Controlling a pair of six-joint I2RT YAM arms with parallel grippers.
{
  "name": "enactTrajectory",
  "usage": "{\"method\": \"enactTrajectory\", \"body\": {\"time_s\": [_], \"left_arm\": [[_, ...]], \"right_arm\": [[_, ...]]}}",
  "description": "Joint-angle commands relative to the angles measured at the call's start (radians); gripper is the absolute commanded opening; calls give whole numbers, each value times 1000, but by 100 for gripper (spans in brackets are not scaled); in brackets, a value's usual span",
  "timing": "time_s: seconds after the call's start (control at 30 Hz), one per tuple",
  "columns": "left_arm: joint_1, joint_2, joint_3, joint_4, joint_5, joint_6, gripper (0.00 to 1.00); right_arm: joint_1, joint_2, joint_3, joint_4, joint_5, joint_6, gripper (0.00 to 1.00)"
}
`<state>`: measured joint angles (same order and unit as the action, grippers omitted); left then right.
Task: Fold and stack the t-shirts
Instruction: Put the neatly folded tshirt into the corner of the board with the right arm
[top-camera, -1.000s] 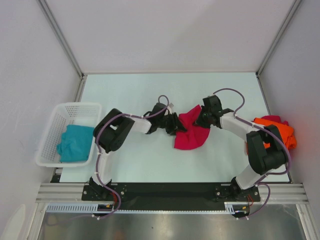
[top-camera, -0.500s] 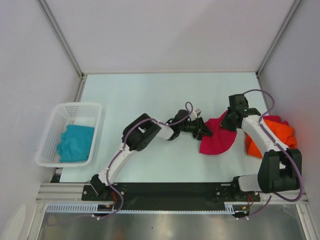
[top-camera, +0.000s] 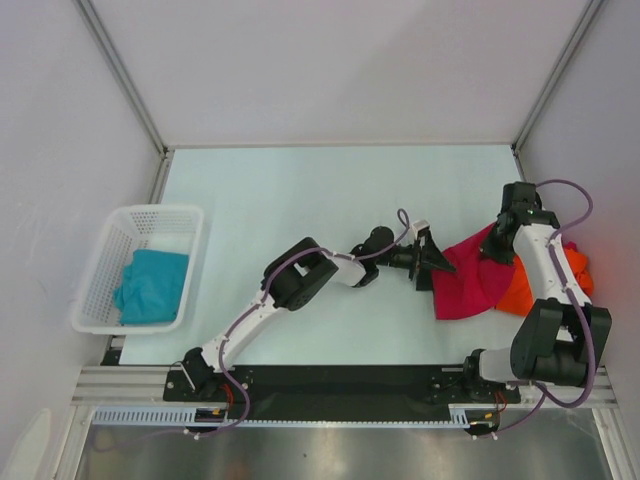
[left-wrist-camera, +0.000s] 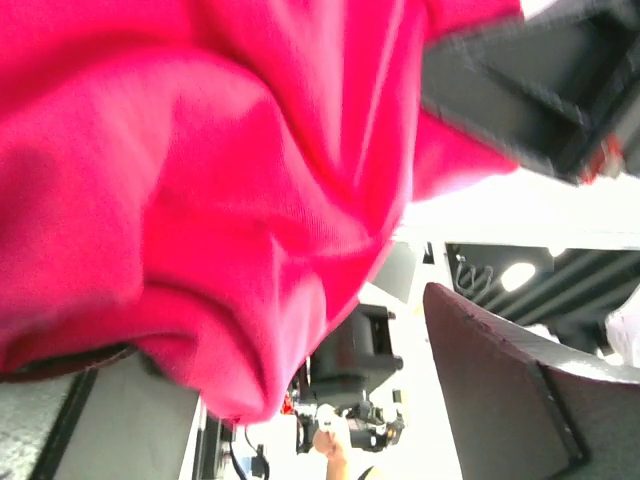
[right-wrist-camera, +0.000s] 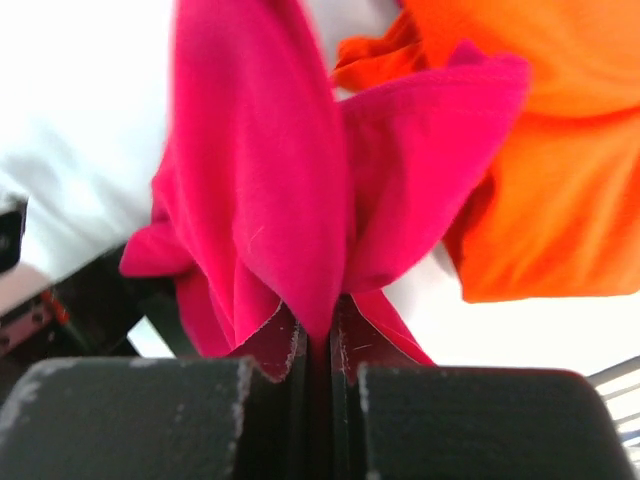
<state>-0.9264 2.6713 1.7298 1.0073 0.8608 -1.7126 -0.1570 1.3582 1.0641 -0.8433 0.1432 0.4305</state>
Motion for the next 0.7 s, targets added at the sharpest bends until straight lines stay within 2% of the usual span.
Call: {"method": "enactTrajectory", "body": {"time_s": [0.0,0.1,0.3,0.67], "left_arm": [[26,-30,-139,186,41,-126,91],[61,-88,-278,266,24,-128,92],[133,-232,-495,243,20,-19,93],[187,-251,-587,319,44,-28,93]], "right_arm": [[-55,15,65,-7,29,-15,0],[-124,18,92,-10,64,-19,0],[-222,68,212,-28,163,-39,0],[-340,154,378,-57,274,-68,0]]}}
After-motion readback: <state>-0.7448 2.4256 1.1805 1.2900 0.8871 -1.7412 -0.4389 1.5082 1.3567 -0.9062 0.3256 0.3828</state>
